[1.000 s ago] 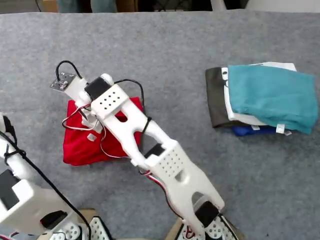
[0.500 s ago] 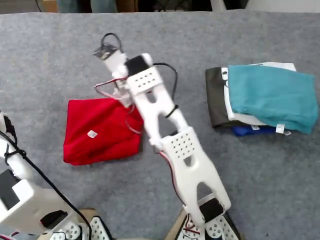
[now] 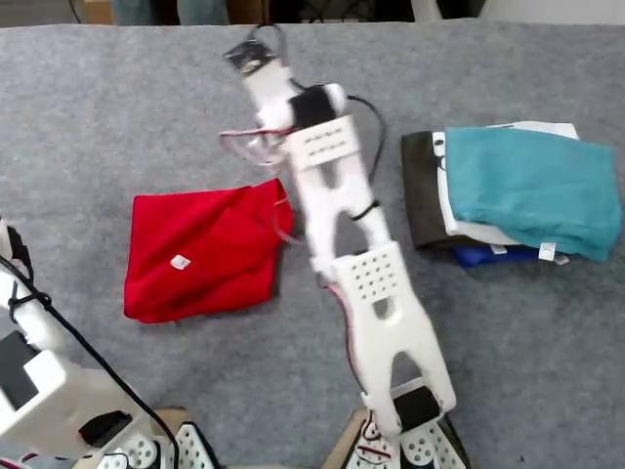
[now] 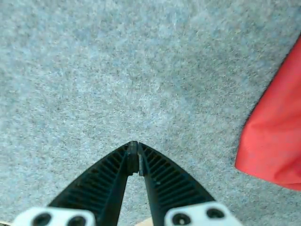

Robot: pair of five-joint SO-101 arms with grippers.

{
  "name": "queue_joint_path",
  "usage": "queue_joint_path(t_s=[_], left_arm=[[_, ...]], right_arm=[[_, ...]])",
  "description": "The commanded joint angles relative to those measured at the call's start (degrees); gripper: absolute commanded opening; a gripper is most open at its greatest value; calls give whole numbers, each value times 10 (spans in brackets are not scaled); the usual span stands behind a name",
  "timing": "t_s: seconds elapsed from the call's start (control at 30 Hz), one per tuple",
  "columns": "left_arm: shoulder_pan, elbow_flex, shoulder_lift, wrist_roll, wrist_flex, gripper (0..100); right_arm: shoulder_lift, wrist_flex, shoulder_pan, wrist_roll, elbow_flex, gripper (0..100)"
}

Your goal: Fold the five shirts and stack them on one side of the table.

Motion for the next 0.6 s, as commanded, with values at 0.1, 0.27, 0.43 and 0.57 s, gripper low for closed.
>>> queue_joint_path(t_s=[0.1, 0.27, 0.43, 0.57], left_arm=[[-26, -1, -26, -4, -2, 29], [-54, -1, -26, -4, -4, 29], [-68, -1, -24, -4, -5, 29], [-70, -1, -21, -4, -6, 29]], right_arm=[[-13, 0, -122, 0, -15, 22], [52, -3, -141, -1, -12, 22], [57, 18, -128, -4, -7, 22], [56, 18, -124, -4, -7, 21]])
